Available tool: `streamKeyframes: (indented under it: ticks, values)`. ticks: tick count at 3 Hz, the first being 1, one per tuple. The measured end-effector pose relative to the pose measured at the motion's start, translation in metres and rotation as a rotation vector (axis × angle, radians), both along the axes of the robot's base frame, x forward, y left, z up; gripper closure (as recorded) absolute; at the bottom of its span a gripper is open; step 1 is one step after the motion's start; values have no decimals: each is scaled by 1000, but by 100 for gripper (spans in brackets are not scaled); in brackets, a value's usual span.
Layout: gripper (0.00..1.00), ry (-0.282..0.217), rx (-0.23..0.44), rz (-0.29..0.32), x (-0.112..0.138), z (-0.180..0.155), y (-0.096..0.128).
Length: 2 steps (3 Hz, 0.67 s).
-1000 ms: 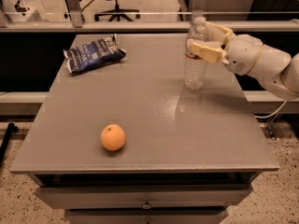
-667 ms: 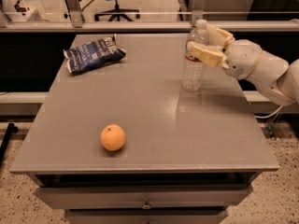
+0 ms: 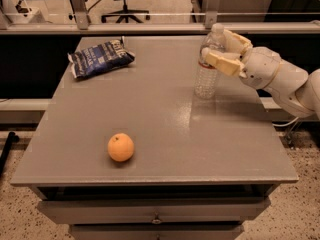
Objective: Place water bottle upright
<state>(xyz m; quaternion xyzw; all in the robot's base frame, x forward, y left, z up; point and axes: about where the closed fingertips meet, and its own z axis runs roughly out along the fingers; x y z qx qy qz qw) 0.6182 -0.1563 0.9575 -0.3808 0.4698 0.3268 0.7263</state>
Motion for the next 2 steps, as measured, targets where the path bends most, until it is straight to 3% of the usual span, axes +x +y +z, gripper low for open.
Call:
streamKeyframes:
  ticks: [2]
  values:
    - [1,-4,1,7,-2,-1,-2]
